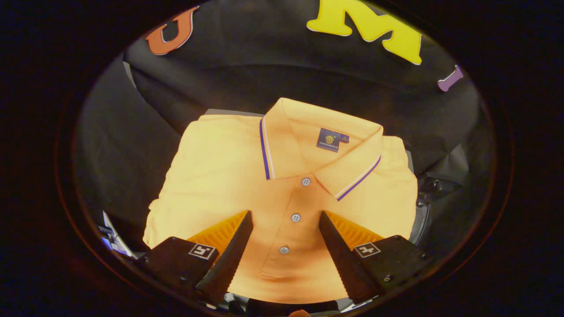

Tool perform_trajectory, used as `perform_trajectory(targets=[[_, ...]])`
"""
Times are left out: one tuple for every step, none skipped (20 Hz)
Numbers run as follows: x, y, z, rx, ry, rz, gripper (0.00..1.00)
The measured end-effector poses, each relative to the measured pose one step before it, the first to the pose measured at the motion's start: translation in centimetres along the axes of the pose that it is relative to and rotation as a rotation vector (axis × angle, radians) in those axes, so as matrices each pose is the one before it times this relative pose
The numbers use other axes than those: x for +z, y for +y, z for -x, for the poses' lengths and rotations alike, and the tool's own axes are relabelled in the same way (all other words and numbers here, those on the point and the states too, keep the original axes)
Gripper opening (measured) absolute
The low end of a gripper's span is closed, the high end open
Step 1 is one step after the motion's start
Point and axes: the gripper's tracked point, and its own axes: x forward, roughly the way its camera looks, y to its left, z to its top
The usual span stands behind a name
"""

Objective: Put the clothes into the washing machine and then close the washing machine lid.

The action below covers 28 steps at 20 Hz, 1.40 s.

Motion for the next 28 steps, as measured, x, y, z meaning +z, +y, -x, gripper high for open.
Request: perform_trajectory(targets=[[0.102, -0.15, -0.031, 0.00179, 0.00048, -0.0022, 0.99], [0.107, -0.185, 0.147, 0.00207, 0.00331, 0.00606, 0.99], [-0.165, 0.05, -0.111, 0.00213, 0.00047, 0.01044, 0.98], [-0.002, -0.035, 0.104, 0.00313, -0.00848, 0.01333, 0.98], [-0.129, -0.044, -0.039, 0.00664, -0.00324, 0.00859, 0.97], [-0.146, -0.012, 0.074, 0.00452, -0.00338, -0.0028, 0.97], [0.056, -0.318, 0.166, -0.00112, 0.00001, -0.0101, 0.95], [-0.14, -0.04, -0.077, 0.00145, -0.0003, -0.01132, 0.92], [0.12, -0.155, -0.09, -0.00148, 0.00068, 0.00384, 0.86], [0.078, -0.165, -0.013, -0.0006, -0.00068, -0.00333, 0.83], [0.049, -0.053, 0.151, -0.00085, -0.00226, -0.00381, 0.76], [-0.124, -0.253, -0.047, -0.00289, -0.00448, -0.01357, 0.72], [0.028, -0.12, -0.153, -0.00075, -0.00668, -0.01587, 0.63], [0.121, -0.139, 0.045, -0.00402, -0.00703, -0.0216, 0.56], [0.216, -0.221, 0.124, 0.00127, -0.00564, -0.01516, 0.45], [-0.114, -0.132, -0.084, 0.00489, -0.0039, -0.01555, 0.34], [0.068, -0.063, -0.024, 0.0178, -0.00284, -0.01826, 0.29], [0.119, -0.054, -0.027, 0.0255, -0.0051, -0.01759, 0.23], [0.015, -0.042, 0.399, 0.03757, 0.00053, -0.01056, 0.22], [-0.114, -0.23, -0.022, 0.02768, 0.00488, -0.02364, 0.22], [-0.237, -0.298, -0.074, 0.02002, 0.00916, -0.0326, 0.2], [0.275, -0.048, -0.176, 0.01692, 0.01926, -0.03208, 0.17], [0.407, -0.032, 0.373, 0.01684, 0.014, -0.02257, 0.14], [-0.058, 0.046, -0.333, 0.01495, 0.00325, -0.01518, 0.13], [0.036, -0.021, -0.361, 0.01399, 0.00289, -0.00719, 0.12], [0.033, -0.042, 0.167, 0.01088, -0.0056, -0.00888, 0.12], [0.144, 0.176, -0.09, 0.01886, -0.01049, -0.02638, 0.11], [-0.2, 0.115, 0.189, 0.02758, -0.00075, -0.0062, 0.11]])
